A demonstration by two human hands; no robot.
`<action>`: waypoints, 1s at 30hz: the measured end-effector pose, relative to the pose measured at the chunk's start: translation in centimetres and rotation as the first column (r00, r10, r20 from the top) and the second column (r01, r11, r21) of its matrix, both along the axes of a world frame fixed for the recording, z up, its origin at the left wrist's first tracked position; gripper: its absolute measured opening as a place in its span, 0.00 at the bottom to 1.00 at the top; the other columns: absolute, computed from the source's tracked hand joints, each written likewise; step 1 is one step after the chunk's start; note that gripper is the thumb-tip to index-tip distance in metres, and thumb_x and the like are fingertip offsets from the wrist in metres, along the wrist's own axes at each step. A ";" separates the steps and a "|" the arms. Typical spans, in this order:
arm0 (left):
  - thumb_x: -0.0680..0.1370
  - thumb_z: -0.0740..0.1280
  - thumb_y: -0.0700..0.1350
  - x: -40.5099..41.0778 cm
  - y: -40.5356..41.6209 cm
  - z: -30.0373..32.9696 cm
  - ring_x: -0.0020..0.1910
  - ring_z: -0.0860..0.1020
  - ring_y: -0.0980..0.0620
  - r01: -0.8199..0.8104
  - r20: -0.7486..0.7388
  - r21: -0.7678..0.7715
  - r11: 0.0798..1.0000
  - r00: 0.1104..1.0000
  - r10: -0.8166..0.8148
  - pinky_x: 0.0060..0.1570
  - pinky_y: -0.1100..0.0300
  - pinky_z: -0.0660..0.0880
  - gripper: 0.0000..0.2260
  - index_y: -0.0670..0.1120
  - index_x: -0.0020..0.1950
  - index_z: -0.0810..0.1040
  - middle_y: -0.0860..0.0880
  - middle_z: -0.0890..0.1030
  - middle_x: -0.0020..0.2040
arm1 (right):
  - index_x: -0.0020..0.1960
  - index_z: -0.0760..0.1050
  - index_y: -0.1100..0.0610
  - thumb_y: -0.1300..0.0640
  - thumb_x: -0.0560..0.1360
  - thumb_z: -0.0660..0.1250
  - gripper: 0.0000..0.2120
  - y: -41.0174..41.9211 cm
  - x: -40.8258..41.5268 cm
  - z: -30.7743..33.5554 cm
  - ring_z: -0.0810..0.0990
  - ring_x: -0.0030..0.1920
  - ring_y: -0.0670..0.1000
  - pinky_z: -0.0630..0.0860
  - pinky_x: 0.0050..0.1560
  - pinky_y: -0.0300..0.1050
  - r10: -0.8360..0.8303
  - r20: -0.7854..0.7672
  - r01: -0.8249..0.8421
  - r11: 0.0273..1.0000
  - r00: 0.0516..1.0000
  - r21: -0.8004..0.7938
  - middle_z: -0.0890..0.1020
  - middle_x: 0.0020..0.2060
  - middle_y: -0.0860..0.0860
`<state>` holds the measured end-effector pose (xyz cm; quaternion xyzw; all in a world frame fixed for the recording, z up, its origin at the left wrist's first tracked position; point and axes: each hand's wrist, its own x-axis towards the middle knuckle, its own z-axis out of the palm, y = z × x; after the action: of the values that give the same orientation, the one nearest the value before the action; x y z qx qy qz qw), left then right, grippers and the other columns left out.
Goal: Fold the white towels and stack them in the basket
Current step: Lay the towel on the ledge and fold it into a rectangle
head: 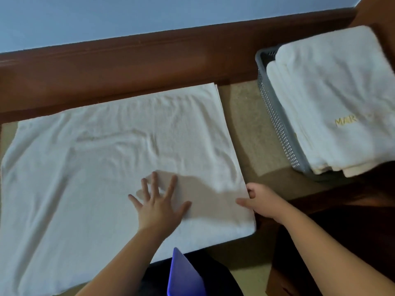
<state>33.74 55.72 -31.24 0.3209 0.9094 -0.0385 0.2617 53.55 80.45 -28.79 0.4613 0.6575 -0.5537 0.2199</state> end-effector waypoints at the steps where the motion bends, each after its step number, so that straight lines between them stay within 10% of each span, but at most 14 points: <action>1: 0.75 0.47 0.79 0.6 0.1 -0.1 0.82 0.34 0.37 0.002 0.003 -0.007 1.000 1.000 -0.002 0.74 0.24 0.44 0.39 0.67 0.81 0.35 0.45 0.31 0.83 | 0.57 0.81 0.48 0.49 0.78 0.75 0.09 -0.4 1.0 0.0 0.86 0.52 0.44 0.83 0.57 0.49 -0.007 0.007 0.007 1.000 1.000 0.023 0.87 0.51 0.43; 10: 0.85 0.60 0.57 2.7 7.0 2.1 0.83 0.42 0.35 0.348 0.012 0.142 0.927 0.936 -0.353 0.80 0.33 0.50 0.33 0.63 0.84 0.42 0.46 0.38 0.85 | 0.48 0.79 0.49 0.50 0.79 0.72 0.04 -3.9 7.2 0.9 0.84 0.49 0.43 0.82 0.53 0.45 0.160 0.054 -0.165 0.983 0.986 0.087 0.86 0.45 0.44; 15: 0.78 0.66 0.42 4.6 13.7 2.6 0.83 0.49 0.38 0.796 -0.087 0.086 0.600 0.606 -0.791 0.79 0.39 0.56 0.38 0.62 0.83 0.53 0.46 0.52 0.85 | 0.49 0.79 0.46 0.49 0.83 0.67 0.04 -4.2 10.6 -0.1 0.82 0.47 0.42 0.76 0.49 0.42 -0.026 -0.004 0.026 0.987 1.000 0.158 0.85 0.43 0.45; 19: 0.72 0.74 0.50 4.8 18.5 3.8 0.71 0.65 0.44 0.938 -0.089 -0.046 0.344 0.339 -0.937 0.66 0.51 0.69 0.33 0.60 0.75 0.68 0.48 0.69 0.72 | 0.51 0.81 0.47 0.53 0.82 0.69 0.02 -5.3 11.8 -0.5 0.81 0.50 0.40 0.75 0.51 0.37 -0.153 -0.091 0.164 0.979 0.984 0.124 0.86 0.46 0.44; 23: 0.70 0.75 0.58 4.3 21.6 4.8 0.69 0.64 0.44 0.944 -0.010 -0.222 0.246 0.250 -0.968 0.62 0.51 0.67 0.28 0.58 0.69 0.73 0.48 0.69 0.70 | 0.60 0.77 0.49 0.52 0.78 0.74 0.12 -8.0 10.1 -1.3 0.79 0.56 0.42 0.74 0.45 0.29 -0.207 -0.190 0.256 0.923 0.960 0.288 0.78 0.55 0.43; 30: 0.78 0.69 0.52 2.0 24.9 5.4 0.72 0.66 0.42 0.909 -0.034 -0.412 0.069 0.061 -0.998 0.69 0.48 0.64 0.21 0.51 0.70 0.75 0.46 0.75 0.69 | 0.70 0.75 0.51 0.40 0.78 0.70 0.25 -9.1 4.5 -1.9 0.74 0.61 0.54 0.77 0.60 0.52 -0.184 -0.070 0.190 0.791 0.980 0.581 0.75 0.59 0.51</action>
<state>35.79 80.64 -25.83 0.7927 0.4710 -0.3816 0.0647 58.07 71.34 -30.65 0.5667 0.7479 -0.3456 0.0083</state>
